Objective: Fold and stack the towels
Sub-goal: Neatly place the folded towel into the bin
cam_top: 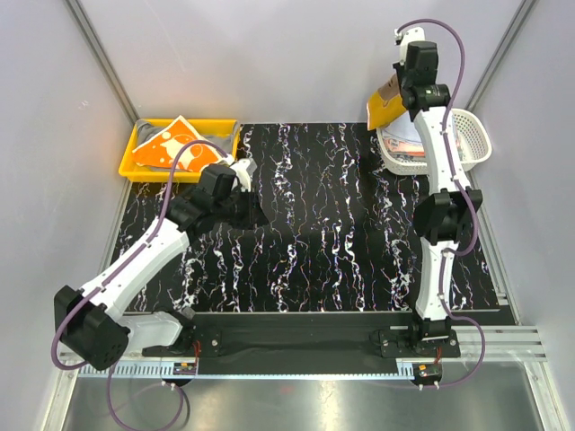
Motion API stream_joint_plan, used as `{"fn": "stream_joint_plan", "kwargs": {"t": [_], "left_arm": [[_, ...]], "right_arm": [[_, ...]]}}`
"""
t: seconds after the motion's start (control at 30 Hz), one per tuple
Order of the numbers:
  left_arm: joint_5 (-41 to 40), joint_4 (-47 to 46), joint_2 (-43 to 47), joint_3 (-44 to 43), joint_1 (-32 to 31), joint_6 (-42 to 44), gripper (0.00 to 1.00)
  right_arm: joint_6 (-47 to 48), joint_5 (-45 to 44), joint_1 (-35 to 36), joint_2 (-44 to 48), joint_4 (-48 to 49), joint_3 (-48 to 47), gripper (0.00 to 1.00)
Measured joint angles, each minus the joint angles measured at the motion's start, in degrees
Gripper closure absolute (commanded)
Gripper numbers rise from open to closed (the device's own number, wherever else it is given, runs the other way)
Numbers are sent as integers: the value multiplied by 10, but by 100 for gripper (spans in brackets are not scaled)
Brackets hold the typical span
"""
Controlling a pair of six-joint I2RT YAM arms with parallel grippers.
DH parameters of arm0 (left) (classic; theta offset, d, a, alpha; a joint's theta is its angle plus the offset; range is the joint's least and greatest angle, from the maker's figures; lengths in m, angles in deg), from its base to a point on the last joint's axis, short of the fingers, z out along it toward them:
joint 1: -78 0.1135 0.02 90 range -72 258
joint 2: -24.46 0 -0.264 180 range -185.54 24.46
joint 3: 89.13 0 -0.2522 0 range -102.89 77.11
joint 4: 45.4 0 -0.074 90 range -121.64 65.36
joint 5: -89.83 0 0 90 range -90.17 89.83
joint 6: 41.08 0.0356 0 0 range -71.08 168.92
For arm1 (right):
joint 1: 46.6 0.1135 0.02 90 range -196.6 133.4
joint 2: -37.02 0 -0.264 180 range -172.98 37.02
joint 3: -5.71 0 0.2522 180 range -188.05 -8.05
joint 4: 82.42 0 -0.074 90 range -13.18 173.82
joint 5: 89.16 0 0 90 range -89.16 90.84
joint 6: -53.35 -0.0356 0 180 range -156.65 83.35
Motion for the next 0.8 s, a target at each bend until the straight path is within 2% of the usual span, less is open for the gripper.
{"fn": "stream_joint_plan", "kwargs": {"t": [0.37,0.5,0.57,0.6,0.67,0.73,0.8], "left_arm": [[7,-3,-16,4,0,0,80],[7,-3,-24,7,0,0,80],[7,-3,-28,7,0,0,80],[7,-4,-30,7,0,0,80],[7,-4,-34,7,0,0,80],[7,-4,-38,7,0,0,80],[7,-4,-41,7,0,0,80]], "right_arm": [[-31,52,-56,33,20,54,100],[-68,96,-103,25,39,94,92],[-93,113,-133,0,53,97,79],[-101,118,-144,-12,61,96,59],[-128,126,-167,-56,71,83,29],[-145,132,-183,-92,77,78,11],[-161,137,-191,-125,74,78,6]]}}
